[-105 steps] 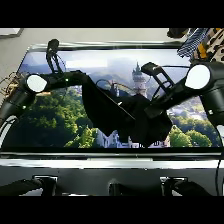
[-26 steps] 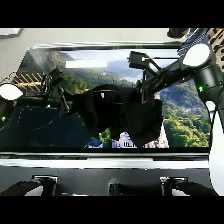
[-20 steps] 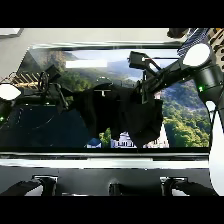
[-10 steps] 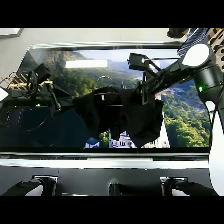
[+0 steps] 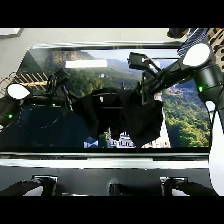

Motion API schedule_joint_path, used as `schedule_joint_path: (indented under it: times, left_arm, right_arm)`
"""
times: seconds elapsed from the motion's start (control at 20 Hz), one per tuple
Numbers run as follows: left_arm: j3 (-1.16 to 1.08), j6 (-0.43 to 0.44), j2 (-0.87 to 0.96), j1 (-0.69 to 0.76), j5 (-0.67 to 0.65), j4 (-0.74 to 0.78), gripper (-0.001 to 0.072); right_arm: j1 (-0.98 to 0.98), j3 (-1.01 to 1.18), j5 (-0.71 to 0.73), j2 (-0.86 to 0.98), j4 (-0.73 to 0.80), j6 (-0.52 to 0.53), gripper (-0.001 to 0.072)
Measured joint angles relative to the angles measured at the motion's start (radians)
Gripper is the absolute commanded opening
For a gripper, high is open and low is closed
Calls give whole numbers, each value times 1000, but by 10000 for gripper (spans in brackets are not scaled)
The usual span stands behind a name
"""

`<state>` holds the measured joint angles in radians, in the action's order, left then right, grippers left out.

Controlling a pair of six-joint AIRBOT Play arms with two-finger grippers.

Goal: Fold the clothes and pants, and hang the long-sleeved shirts on hangers.

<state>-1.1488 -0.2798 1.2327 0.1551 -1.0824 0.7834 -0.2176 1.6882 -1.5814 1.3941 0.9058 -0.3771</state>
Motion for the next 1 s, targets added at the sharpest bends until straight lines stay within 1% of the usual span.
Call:
schedule_joint_path:
  times: [0.05, 0.1, 0.2, 0.3, 0.35, 0.5, 0.7, 0.85, 1.0]
  left_arm:
    - [0, 0, 2, 1, 2, -9, 21]
    - [0, -4, 0, 1, 9, -10, 20]
    - [0, -13, -8, 0, 21, -18, 19]
    - [0, -15, -24, 0, 27, -24, 18]
    - [0, -15, -35, 0, 29, -24, 18]
    - [0, -15, -68, 0, 29, -26, 18]
    - [0, -15, -109, 0, 28, -25, 18]
    - [0, -13, -128, 1, 27, -26, 18]
    - [0, -11, -136, 3, 27, -26, 18]
  right_arm:
    - [2, 0, -2, 0, 5, -18, 82]
    - [1, 0, -6, -2, 6, -36, 186]
    - [1, 0, -13, -12, 23, -73, 436]
    - [2, 0, 22, -37, 65, -108, 534]
    - [6, 0, 43, -56, 88, -126, 551]
    - [63, 0, 86, -117, 137, -170, 550]
    - [235, 0, 99, -177, 159, -202, 550]
    - [349, -10, 97, -173, 151, -181, 550]
    - [399, -31, 92, -127, 133, -155, 550]
